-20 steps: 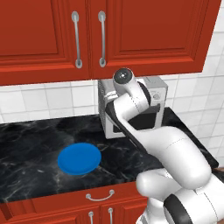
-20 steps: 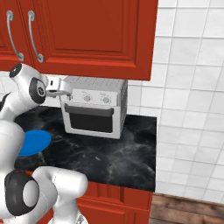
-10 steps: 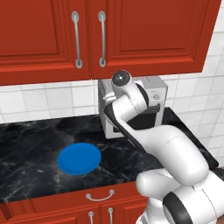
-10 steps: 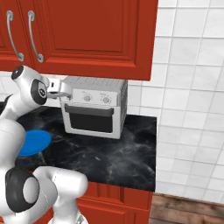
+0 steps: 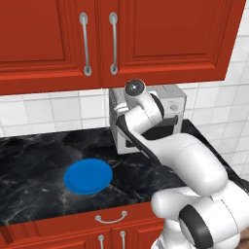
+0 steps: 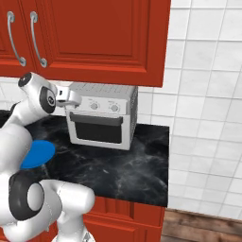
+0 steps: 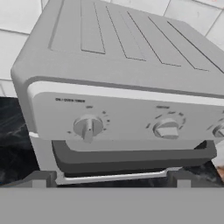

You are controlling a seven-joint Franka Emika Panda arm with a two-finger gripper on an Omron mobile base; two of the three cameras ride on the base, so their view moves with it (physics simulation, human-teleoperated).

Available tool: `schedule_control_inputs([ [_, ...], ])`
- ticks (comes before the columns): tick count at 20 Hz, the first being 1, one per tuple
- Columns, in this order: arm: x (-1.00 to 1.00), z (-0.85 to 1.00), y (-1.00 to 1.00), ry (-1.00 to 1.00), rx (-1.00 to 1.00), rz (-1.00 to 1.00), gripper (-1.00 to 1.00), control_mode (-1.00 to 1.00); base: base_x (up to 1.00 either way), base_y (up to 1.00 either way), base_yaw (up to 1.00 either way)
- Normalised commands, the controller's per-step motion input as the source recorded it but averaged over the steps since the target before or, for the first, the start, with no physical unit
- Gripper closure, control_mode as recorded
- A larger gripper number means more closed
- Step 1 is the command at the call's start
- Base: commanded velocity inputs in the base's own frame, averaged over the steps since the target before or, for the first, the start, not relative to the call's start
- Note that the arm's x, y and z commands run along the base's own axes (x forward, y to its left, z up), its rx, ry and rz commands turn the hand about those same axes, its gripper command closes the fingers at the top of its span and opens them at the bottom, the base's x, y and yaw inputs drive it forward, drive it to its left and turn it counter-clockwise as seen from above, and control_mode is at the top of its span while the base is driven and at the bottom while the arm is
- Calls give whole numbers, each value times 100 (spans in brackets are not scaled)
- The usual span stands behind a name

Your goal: Pick up the bagel from the plate, place it on the toaster oven rack, close the door, and set the timer.

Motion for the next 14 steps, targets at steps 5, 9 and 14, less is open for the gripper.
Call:
schedule_control_inputs([
  [5, 13, -19, 0, 0, 1, 0, -100, -100, 0, 0, 0],
  [9, 19, -7, 0, 0, 1, 0, -100, -100, 0, 0, 0],
  [14, 24, -4, 0, 0, 2, 0, -100, -100, 0, 0, 0],
])
